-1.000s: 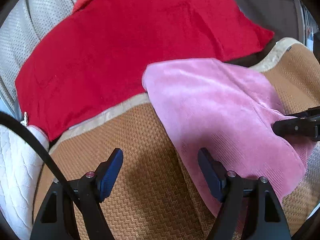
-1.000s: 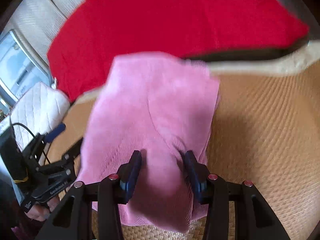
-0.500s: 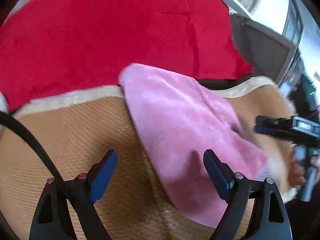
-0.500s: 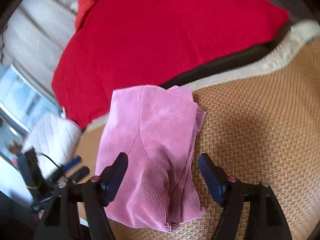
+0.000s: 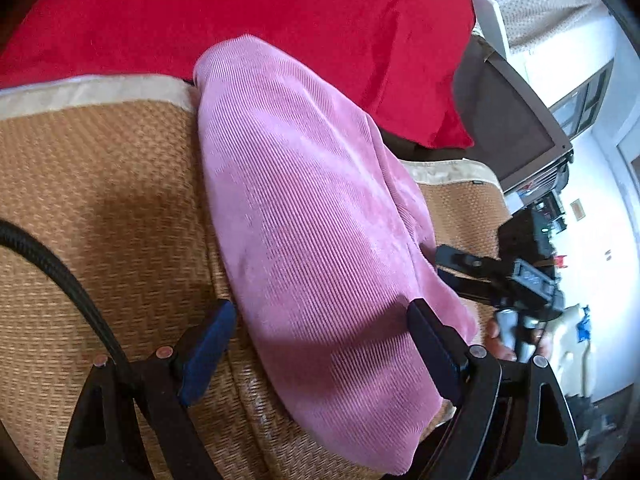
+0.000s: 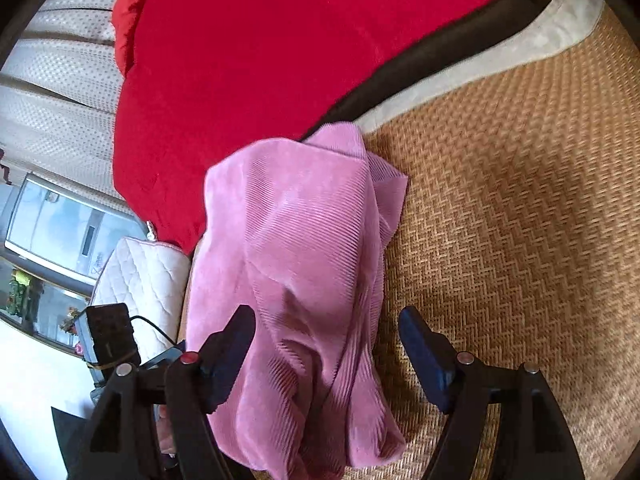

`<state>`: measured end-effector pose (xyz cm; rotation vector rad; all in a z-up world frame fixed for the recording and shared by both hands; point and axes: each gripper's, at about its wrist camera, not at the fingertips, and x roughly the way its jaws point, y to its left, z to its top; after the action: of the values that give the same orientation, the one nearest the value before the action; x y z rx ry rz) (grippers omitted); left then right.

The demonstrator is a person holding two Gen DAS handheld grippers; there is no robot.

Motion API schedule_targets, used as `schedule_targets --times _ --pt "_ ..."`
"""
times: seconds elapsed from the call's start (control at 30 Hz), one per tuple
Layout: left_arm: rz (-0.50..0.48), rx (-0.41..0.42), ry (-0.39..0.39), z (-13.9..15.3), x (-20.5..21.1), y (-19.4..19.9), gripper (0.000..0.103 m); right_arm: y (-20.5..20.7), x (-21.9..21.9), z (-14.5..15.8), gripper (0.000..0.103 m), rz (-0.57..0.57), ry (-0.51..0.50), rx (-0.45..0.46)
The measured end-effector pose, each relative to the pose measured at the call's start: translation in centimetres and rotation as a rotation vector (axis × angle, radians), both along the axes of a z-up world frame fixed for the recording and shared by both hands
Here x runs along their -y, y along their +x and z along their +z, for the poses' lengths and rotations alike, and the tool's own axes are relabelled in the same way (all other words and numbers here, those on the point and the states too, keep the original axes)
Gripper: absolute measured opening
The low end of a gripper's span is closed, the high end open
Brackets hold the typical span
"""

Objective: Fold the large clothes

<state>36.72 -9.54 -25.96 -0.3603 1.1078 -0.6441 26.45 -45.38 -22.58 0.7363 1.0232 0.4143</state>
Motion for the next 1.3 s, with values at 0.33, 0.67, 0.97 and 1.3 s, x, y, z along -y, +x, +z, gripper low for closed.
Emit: schedule_targets --times 0.33,0.67,0.97,1.3 --pt "-0.011 -0.050 -0.079 -1.2 1.2 1.9 0.090 3.0 -2.7 -2.1 0.079 0.089 0.076 -0.010" --pt "0.015 0.029 -0.106 -0.5 -0.2 2.0 0.069 3.1 -7.2 -1.5 0.059 0.093 0.101 0.039" --pt "0.039 0.101 -0.078 2.4 -2.7 0.2 0.062 1.3 -11.3 2.2 0.046 0.113 0.057 0.134" --pt "0.049 0.119 0.071 2.7 -4.5 -3.4 0.062 -1.8 -16.3 3.4 0.045 0.177 0.017 0.193"
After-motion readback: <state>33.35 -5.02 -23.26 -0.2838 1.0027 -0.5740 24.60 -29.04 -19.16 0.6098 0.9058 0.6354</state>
